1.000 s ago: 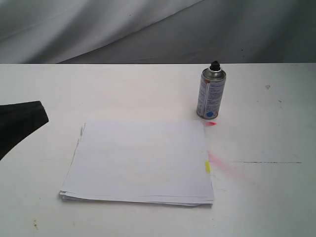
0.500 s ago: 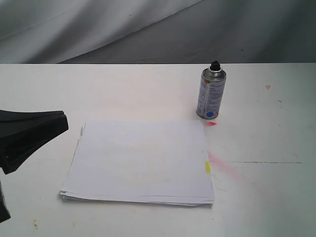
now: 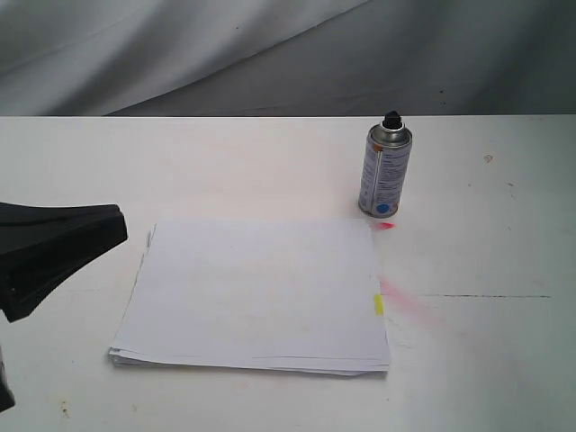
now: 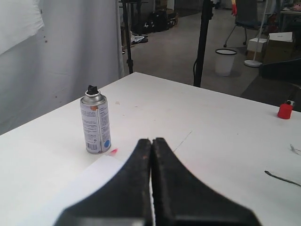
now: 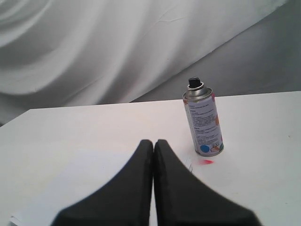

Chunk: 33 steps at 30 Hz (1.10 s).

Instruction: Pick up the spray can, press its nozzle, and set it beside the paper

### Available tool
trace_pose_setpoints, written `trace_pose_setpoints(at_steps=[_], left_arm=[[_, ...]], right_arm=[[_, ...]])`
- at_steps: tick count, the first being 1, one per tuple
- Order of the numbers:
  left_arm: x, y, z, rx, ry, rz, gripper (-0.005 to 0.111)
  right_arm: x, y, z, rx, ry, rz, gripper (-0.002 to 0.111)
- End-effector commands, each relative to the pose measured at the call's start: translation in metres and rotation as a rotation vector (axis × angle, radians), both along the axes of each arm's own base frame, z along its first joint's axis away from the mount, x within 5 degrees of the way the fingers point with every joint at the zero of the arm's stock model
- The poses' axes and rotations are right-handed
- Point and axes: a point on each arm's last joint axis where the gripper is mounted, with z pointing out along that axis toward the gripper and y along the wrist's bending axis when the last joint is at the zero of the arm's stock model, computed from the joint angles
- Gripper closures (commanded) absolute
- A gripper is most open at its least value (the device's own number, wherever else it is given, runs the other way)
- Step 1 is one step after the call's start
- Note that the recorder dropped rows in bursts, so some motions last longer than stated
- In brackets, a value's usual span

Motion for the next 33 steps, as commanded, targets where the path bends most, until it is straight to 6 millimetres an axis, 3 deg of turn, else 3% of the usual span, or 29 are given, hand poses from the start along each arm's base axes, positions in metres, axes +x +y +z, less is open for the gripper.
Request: trace_pose_setpoints(at_steps=[1,4,8,12,17,25,33], left_arm=[[0.000,-0.001,0.001,-0.023,0.013,-0.008,0.107],[-0.006,0.000,0.006,-0.020,-0.034,0.000,0.107],[-0.013,0.015,0.014,0.057,-0.166,0.198,0.107],[-0.028,0.038,0.013,-0.032,-0.116,0.469,0.107],[-0.049,0.065,-0.004,-0.171,-0.082,0.744,0.107],[-0.059,0.074,-0.032,-0.162,-0.084,0.823,0.107],[-0.058,0.075,-0.042,-0.202,-0.018,0.846,0.107]], right_arm=[[0.000,0.000,0.000,0.005,0.000,0.001,0.108],[0.000,0.000,0.000,0.005,0.000,0.001,0.108],[0.000,0.000,0.000,0.005,-0.002,0.000,0.108],[0.000,0.000,0.000,0.005,-0.002,0.000,0.108],[0.000,0.000,0.000,0.005,-0.002,0.000,0.108],[0.000,0.000,0.000,0.009,0.000,0.000,0.108],[0.000,0.000,0.000,0.009,0.000,0.000,0.108]])
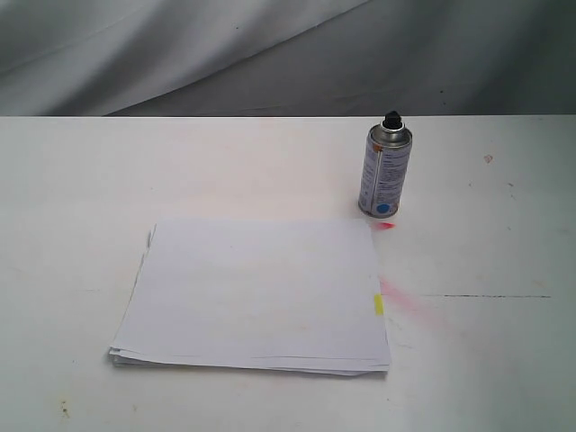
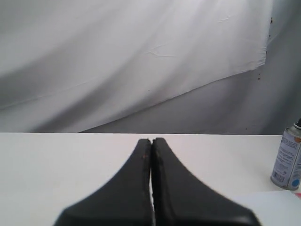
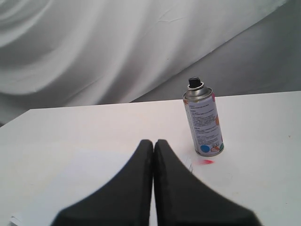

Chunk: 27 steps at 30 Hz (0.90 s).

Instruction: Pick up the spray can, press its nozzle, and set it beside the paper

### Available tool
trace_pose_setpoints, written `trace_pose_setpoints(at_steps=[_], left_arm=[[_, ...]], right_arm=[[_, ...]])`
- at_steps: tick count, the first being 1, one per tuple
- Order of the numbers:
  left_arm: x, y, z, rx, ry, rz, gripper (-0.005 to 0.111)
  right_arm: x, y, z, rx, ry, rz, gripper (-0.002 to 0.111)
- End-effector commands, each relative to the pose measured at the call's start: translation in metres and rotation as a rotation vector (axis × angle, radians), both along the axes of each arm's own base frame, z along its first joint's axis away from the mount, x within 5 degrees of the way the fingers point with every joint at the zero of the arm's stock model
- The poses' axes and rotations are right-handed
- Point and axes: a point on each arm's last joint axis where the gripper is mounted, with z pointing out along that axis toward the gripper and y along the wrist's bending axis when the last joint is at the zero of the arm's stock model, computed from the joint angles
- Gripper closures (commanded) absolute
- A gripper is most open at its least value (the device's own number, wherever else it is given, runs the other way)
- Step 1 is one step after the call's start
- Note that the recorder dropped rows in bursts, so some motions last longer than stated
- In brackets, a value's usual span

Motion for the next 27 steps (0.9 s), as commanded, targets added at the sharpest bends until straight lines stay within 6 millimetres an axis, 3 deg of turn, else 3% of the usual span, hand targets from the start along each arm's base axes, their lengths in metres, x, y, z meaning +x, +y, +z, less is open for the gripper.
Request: trace_pose_setpoints(at_steps=[1,6,11,18,27], left_arm=[[0.000,0.001,-0.003,-0.052,0.019,0.013,0.107],[0.000,0.003,-0.006,-0.089,0.046,0.026,0.107],[0.000,0.003,-0.007,0.001,0.039,0.029,0.107],[0.000,0.003,-0.039,0.055,0.121,0.032,0.107],[-0.002,0.001,-0.049,0.109,0.218,-0.001,0.107]], right_arm=[[0.000,0.000,0.000,0.010,-0.002,-0.001,0.108],[0.000,0.000,0.000,0.010,-0.002,-0.001,0.108],[0.000,0.000,0.000,0.010,-0.002,-0.001,0.108],[0.000,0.000,0.000,0.010,-0.002,-0.001,0.108],[0.000,0.000,0.000,0.010,-0.002,-0.001,0.108]])
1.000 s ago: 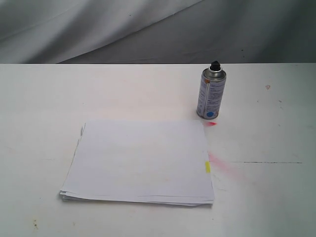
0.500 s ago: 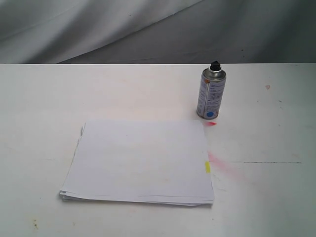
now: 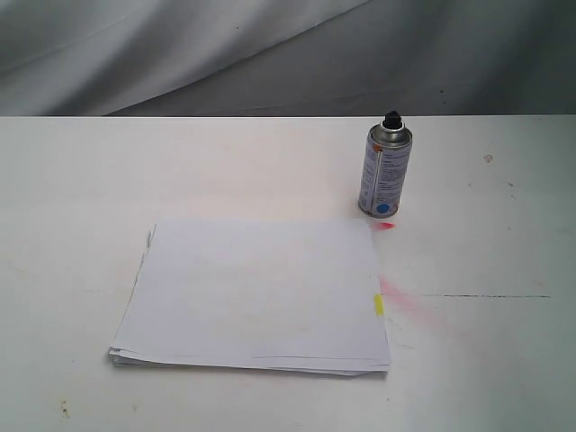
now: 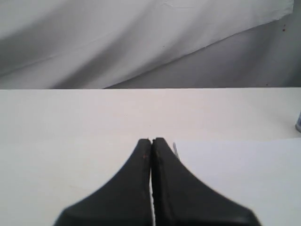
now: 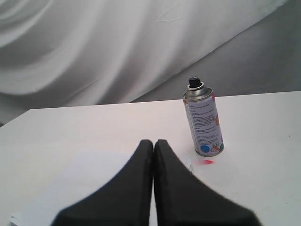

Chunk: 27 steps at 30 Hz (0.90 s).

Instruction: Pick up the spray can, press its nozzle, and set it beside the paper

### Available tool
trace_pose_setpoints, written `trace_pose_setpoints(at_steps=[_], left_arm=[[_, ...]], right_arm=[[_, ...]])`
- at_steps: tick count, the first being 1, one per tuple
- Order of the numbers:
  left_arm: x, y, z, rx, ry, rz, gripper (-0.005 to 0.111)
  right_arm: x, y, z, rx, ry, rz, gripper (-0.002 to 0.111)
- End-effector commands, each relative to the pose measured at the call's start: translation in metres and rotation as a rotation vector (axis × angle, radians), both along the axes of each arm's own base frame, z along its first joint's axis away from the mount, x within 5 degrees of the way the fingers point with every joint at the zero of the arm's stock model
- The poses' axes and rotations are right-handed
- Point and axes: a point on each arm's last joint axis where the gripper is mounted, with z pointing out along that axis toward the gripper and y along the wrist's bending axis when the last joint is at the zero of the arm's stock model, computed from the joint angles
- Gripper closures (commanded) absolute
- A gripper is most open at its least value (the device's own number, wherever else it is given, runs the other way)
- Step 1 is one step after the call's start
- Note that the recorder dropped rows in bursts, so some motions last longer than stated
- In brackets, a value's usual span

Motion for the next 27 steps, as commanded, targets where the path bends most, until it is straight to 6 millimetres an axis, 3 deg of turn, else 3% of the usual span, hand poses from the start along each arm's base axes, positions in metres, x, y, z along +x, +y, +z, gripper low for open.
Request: trace_pose_setpoints(at_steps=[1,18,24,27], left_arm=[[-0.0023,-0.0018,-0.0078,0.025,0.071,-0.028,0.107],[-0.0020,-0.0016,-0.0070,0.030,0.062,-0.026,0.107],[-0.0020,-0.0016,-0.0070,0.030,0.062,-0.026,0.107],[-0.0020,-0.0016,-0.0070,0.030,0.062,-0.026,0.107]], right_arm=[[-0.0003,-0.0002,-0.0001,0.010,-0.002,-0.001,0.108],[-0.0002,-0.0005,0.0004,0.011,-0.007,-0.004,0.108],[0.0006,-0.0031,-0.0014,-0.312,-0.140,-0.010,0.108],[0.0028,-0.0084,-0.0086,-0.335,-0.113,-0.087,0.108]])
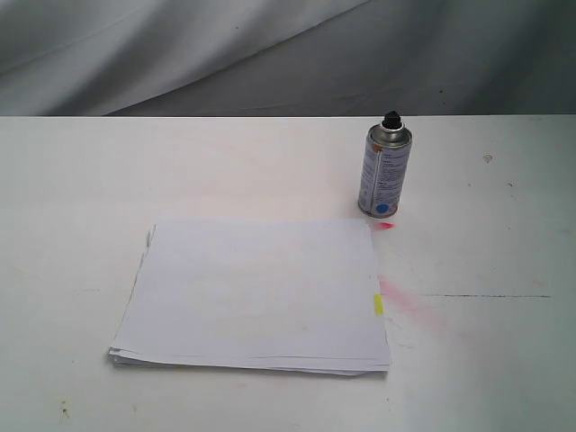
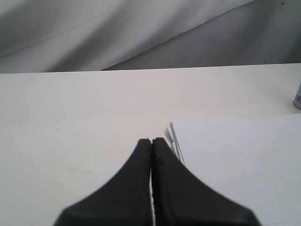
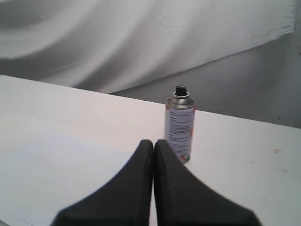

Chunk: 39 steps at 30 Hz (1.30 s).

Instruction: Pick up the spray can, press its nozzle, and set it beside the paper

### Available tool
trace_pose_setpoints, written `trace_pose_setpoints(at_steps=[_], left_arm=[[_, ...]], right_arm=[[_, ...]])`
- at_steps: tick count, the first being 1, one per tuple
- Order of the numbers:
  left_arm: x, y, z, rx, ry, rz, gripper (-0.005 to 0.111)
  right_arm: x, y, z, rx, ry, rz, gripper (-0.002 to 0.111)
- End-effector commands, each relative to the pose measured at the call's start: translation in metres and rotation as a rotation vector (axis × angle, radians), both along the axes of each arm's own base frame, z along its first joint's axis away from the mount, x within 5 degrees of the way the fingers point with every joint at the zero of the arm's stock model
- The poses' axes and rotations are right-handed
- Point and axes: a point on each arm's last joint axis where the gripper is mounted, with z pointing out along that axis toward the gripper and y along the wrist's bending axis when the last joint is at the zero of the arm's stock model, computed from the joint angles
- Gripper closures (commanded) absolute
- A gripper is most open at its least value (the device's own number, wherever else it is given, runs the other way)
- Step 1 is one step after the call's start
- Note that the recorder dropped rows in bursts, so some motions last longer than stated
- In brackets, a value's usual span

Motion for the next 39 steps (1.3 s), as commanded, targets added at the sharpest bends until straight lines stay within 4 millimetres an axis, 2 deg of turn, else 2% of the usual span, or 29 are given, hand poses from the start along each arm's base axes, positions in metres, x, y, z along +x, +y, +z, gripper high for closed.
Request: trace_pose_setpoints(at_steps=[1,3,6,11,14,39], left_arm=[[-0.001,0.000,-0.001,-0.003,-0.002,-0.004,0.107],[-0.001,0.000,-0.001,-0.003,-0.002,-0.004,0.107],[-0.001,0.000,-0.001,-0.003,-0.002,-0.004,0.107],[-0.001,0.000,-0.001,-0.003,-0.002,-0.004,0.107],[0.000,0.000,-0.001,-0.003,0.002,-0.004,0.107],[0.000,0.000,-0.001,-0.003,0.002,-0.004,0.107]], right_arm=[[0.003,-0.009,-0.012,-0.072,-0.006,-0.121,0.108],[0.004,-0.015,-0.026,-0.039,0.047,-0.224,0.108],[0.002,-0.021,-0.027,-0.008,0.042,-0.308,0.108],[-0.009,-0.023,-0.034,-0.070,0.065,-0.351,0.108],[-0.011,-0.022,-0.040,-0.082,0.136,-0.342,0.108],[-0.011,-0.022,-0.040,-0.082,0.134,-0.342,0.108]])
